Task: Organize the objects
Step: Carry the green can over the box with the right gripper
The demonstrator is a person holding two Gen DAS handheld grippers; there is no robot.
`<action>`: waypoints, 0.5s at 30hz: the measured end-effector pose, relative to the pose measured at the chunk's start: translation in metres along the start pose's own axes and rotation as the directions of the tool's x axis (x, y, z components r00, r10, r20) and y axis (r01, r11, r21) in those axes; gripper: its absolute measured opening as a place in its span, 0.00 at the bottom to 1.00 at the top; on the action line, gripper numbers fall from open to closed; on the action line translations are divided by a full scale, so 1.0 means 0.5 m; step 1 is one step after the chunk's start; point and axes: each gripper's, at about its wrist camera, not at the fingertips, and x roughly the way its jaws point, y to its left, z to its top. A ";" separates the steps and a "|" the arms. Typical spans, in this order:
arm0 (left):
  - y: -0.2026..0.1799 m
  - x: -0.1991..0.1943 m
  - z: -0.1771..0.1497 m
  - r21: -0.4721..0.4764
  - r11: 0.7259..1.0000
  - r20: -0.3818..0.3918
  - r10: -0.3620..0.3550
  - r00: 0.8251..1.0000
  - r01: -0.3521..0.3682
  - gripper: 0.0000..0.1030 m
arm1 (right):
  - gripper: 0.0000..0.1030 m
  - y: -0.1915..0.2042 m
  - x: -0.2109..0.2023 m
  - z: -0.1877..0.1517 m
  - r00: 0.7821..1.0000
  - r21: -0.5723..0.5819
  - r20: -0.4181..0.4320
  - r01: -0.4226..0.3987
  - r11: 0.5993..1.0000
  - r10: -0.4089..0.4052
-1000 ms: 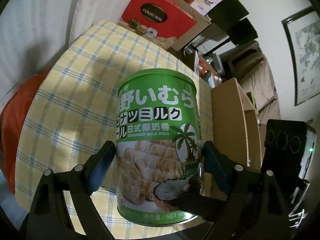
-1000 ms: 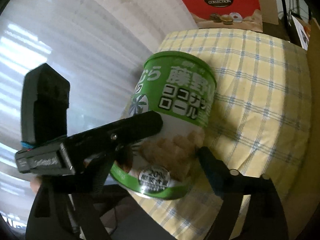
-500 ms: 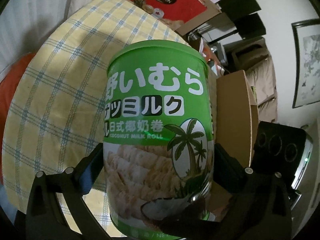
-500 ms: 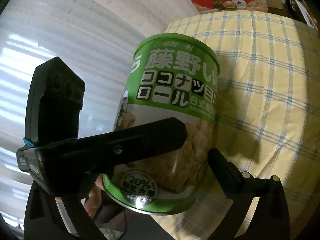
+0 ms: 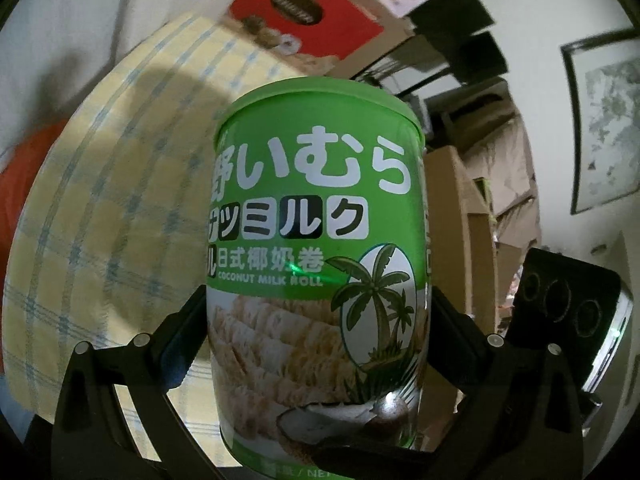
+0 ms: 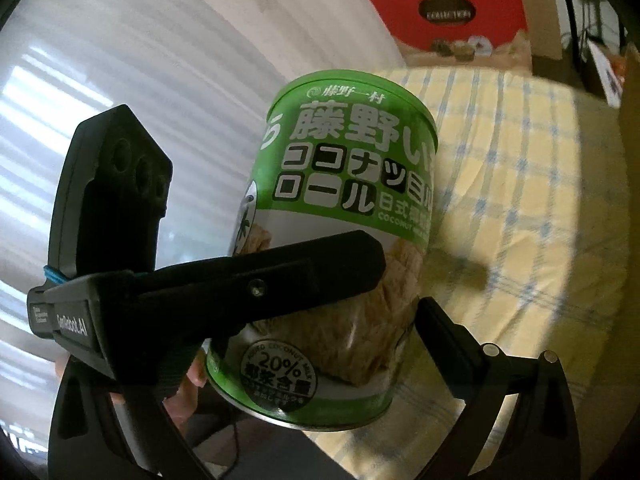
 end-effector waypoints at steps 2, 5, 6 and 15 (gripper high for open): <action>-0.039 -0.009 0.004 0.033 0.999 0.010 -0.005 1.000 0.005 0.98 | 0.99 -0.002 -0.049 0.011 1.000 0.003 0.025 0.008 1.000 -0.008; -0.106 -0.014 0.009 0.086 0.996 0.018 -0.017 1.000 0.015 0.98 | 0.99 -0.014 -0.111 0.015 0.998 0.005 0.056 0.021 1.000 -0.021; -0.129 -0.013 0.012 0.102 0.995 0.020 -0.021 1.000 0.019 0.98 | 0.99 -0.018 -0.131 0.016 0.998 0.008 0.065 0.027 1.000 -0.027; -0.324 0.063 0.025 0.233 0.971 -0.040 -0.047 0.998 0.055 0.98 | 0.99 -0.129 -0.303 0.016 0.985 0.074 0.149 0.077 0.994 -0.087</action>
